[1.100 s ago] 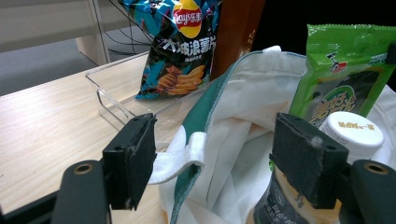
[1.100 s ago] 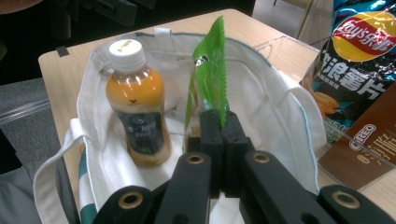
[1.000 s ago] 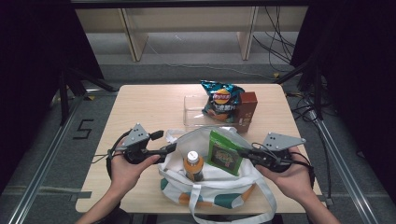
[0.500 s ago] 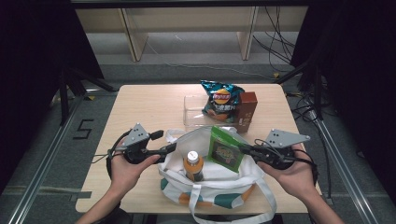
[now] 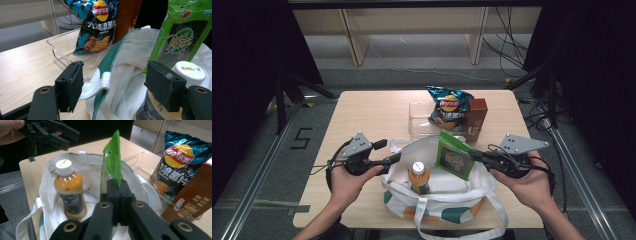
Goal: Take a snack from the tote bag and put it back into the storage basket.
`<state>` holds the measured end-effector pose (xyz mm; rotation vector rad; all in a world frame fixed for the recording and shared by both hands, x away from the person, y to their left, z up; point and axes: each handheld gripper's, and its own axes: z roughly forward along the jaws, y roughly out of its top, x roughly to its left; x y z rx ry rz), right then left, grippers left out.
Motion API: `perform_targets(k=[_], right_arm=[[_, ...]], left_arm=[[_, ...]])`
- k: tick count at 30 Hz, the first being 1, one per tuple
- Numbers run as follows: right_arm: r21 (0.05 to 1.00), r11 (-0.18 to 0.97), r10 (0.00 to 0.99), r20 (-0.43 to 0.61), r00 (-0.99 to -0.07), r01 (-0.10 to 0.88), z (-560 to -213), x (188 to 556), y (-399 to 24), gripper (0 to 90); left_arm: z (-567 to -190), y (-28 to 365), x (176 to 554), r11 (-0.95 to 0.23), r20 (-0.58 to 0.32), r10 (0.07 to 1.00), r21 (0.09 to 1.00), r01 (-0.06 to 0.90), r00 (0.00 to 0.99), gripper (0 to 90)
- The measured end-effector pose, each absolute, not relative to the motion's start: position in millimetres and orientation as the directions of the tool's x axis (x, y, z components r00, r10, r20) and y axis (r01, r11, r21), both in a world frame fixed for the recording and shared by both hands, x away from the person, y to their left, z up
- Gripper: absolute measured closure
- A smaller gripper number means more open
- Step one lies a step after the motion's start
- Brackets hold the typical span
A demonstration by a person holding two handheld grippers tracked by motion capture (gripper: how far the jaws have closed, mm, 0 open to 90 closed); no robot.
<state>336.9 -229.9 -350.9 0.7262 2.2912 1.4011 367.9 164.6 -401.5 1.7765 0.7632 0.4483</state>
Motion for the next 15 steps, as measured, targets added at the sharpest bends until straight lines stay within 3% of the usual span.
perform_targets(k=[15], right_arm=[[0.902,0.364,0.603,-0.039,-0.797,0.232,-343.3,340.0,-232.4,90.0]], left_arm=[[-401.7,163.6,368.1,-0.200,-0.066,0.686,0.940,0.276,0.724,29.8]])
